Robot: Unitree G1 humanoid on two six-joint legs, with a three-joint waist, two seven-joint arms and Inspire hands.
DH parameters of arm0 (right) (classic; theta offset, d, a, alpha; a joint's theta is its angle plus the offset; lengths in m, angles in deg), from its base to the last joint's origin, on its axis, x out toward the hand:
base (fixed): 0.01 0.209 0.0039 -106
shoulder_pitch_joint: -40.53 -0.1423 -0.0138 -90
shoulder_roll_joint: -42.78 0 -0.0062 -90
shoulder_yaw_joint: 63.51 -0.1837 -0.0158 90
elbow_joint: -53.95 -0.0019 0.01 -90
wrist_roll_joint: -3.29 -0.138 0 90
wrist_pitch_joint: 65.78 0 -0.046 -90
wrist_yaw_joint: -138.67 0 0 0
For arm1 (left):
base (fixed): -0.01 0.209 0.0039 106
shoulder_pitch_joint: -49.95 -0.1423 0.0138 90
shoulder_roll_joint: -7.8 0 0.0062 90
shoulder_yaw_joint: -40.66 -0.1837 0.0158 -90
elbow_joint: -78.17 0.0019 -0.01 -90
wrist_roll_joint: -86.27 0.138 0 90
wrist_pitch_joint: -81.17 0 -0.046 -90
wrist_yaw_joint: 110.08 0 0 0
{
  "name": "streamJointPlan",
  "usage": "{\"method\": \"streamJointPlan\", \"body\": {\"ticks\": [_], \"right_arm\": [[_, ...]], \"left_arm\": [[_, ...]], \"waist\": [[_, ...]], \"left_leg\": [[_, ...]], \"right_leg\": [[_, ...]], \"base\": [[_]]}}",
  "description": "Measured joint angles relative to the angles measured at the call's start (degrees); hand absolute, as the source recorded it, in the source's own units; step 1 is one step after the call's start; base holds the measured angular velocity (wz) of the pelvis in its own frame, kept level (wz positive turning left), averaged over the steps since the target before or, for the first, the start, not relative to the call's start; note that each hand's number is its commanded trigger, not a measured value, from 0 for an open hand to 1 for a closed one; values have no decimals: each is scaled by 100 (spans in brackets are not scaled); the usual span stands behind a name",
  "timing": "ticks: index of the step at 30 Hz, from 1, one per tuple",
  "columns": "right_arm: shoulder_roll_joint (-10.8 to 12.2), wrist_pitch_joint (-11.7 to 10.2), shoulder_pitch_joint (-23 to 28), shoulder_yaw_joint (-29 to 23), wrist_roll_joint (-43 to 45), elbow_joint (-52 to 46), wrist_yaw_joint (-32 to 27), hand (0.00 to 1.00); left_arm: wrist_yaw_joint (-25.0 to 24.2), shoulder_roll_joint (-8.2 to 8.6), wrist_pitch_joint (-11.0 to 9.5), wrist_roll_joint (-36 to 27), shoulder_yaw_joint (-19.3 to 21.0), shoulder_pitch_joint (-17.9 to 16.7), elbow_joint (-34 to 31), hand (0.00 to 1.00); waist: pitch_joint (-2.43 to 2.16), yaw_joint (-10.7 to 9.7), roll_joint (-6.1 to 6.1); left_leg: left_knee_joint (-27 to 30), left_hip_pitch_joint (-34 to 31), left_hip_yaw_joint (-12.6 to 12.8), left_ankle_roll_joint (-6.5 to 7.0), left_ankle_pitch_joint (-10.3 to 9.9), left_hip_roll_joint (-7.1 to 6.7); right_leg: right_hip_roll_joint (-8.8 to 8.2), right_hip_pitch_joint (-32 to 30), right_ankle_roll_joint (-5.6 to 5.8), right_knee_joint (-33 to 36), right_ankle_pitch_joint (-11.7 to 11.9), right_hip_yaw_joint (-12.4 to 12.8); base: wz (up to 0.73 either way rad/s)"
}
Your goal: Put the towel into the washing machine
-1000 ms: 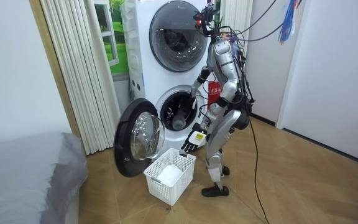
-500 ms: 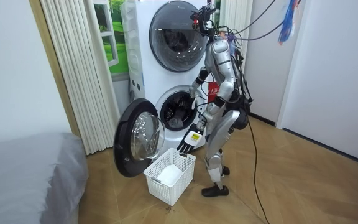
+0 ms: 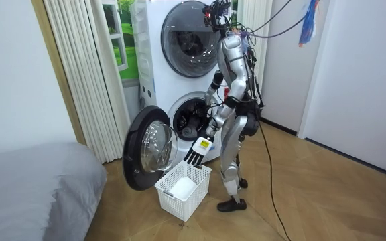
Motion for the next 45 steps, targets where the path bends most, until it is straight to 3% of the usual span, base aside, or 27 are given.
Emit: {"method": "streamJointPlan", "body": {"ticks": [2, 5, 6, 8, 10, 14, 23, 26, 33, 37, 39, 40, 45], "right_arm": [[44, -14, 540, 208, 843, -61, 478, 0], [75, -2, 1098, 687, 2289, -125, 936, 0], [81, -3, 1221, 784, 2621, -159, 994, 0], [135, -78, 1601, 1177, 3844, -159, 1182, 0], [210, -128, 1844, 1366, 4563, -142, 1299, 0], [427, -162, 2030, 1752, 5887, -2, 1408, 0], [829, -164, 2393, 1868, 6472, 19, 1529, 0], [839, -193, 2422, 1845, 6638, 21, 1563, 0], [966, -211, 2430, 1797, 7085, 112, 1503, 0], [995, -304, 2426, 1779, 7297, 217, 1505, 0], [1001, -298, 2412, 1775, 7326, 219, 1505, 0], [1003, -285, 2412, 1756, 7331, 227, 1508, 0], [1010, -150, 2403, 1737, 7345, 220, 1525, 0]], "left_arm": [[5, -52, -149, 59, 226, -416, 129, 0], [42, -50, -215, 272, 490, -721, 552, 0], [55, -52, -232, 296, 536, -754, 674, 0], [151, -53, -234, 445, 742, -956, 957, 0], [203, -49, -237, 538, 827, -1105, 965, 0], [241, 18, -295, 543, 817, -1162, 1336, 0], [345, 155, -360, 574, 832, -1434, 1703, 0], [451, 249, -361, 673, 858, -1476, 1789, 0], [496, 470, -342, 788, 1172, -1584, 1790, 0], [475, 482, -335, 926, 1228, -1542, 1846, 0], [442, 501, -250, 1128, 1351, -1488, 1853, 0], [423, 504, -196, 1166, 1402, -1451, 1864, 0], [433, 515, -22, 1232, 1439, -1388, 1863, 0]], "waist": [[-12, -24, -6], [-52, -20, -7], [-73, -12, -27], [-161, -3, -110], [-192, -6, -155], [-184, -1, -118], [-126, -16, -18], [-130, -23, 1], [-158, -21, -84], [-148, -11, -116], [-150, -6, -112], [-124, -7, -109], [-133, -7, -93]], "left_leg": [[-232, 383, -4, -18, 2, -2], [-489, 747, 5, -59, 26, -15], [-531, 808, 4, -67, 31, -16], [-703, 1109, 2, -96, 48, 5], [-805, 1346, 5, -110, 56, 29], [-1036, 1750, -4, -188, 58, 61], [-1276, 2332, 0, -228, 56, 57], [-1303, 2359, 2, -231, 57, 52], [-1447, 2644, 2, -255, 63, 38], [-1530, 2778, 9, -277, 58, 33], [-1536, 2816, 8, -284, 53, 34], [-1551, 2839, 8, -287, 51, 37], [-1585, 2901, 7, -302, 43, 52]], "right_leg": [[65, 388, 25, -304, 55, 3], [163, 781, 40, -692, 186, 7], [175, 845, 38, -752, 191, 6], [257, 1191, 42, -1053, 275, -3], [324, 1471, 32, -1331, 359, -12], [426, 1890, 17, -1639, 496, -14], [467, 2389, 20, -1731, 511, 80], [475, 2391, 20, -1745, 511, 131], [507, 2677, 22, -1943, 525, 166], [523, 2792, 29, -2029, 528, 201], [529, 2822, 29, -2040, 528, 258], [536, 2836, 29, -2044, 528, 297], [563, 2857, 29, -2048, 528, 351]], "base": [[-10], [-13], [-8], [-7], [-6], [-6], [-4], [-8], [-2], [-4], [-3], [0], [-5]]}}
